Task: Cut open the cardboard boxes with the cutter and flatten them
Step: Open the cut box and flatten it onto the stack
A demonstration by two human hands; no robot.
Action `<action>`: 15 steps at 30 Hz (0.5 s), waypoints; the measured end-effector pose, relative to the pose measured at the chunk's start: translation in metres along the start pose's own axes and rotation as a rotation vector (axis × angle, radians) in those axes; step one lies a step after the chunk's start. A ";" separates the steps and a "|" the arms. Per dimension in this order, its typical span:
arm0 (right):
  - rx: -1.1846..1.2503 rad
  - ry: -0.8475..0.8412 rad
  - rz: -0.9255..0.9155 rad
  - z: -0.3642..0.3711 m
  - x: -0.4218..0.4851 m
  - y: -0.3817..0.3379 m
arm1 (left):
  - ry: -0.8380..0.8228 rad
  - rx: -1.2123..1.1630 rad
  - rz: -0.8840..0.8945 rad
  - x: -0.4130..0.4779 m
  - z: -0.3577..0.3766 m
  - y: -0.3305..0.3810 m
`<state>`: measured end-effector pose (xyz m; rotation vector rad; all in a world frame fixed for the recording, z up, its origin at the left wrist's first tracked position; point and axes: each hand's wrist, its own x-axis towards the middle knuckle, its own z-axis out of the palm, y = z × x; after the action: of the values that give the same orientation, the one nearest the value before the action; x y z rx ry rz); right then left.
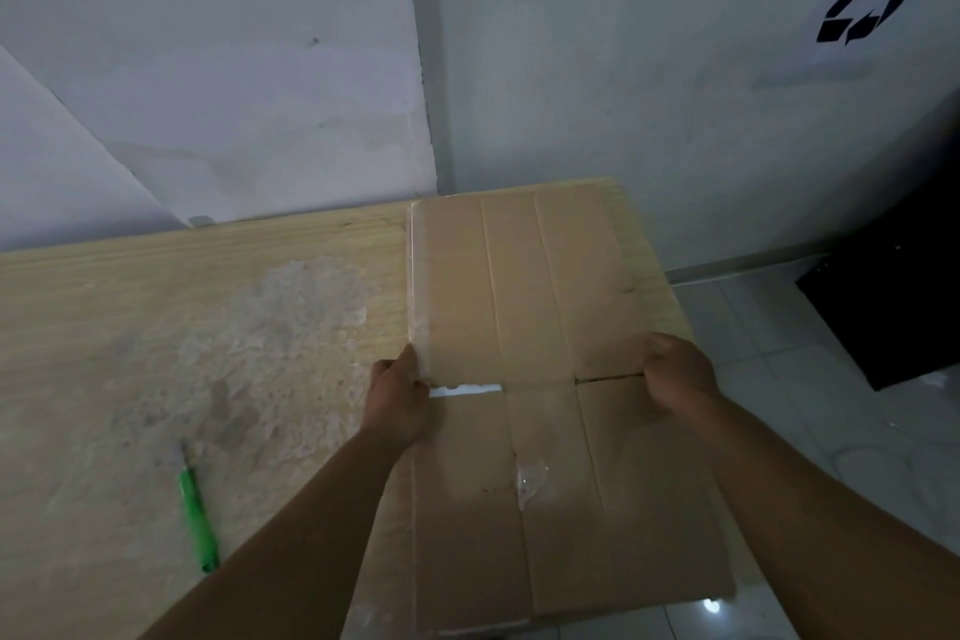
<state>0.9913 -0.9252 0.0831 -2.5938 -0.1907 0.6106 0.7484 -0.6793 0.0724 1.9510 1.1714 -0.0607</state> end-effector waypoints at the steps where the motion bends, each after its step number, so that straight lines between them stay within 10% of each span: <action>1: -0.001 -0.008 -0.007 0.000 0.000 0.000 | 0.008 0.017 0.010 0.001 0.001 -0.002; 15: 0.016 0.288 -0.258 0.011 -0.031 -0.014 | 0.106 -0.145 -0.003 -0.013 -0.009 -0.006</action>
<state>0.9583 -0.9158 0.0929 -2.5478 -0.4139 0.1445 0.7335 -0.6807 0.0802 1.8438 1.2131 0.1243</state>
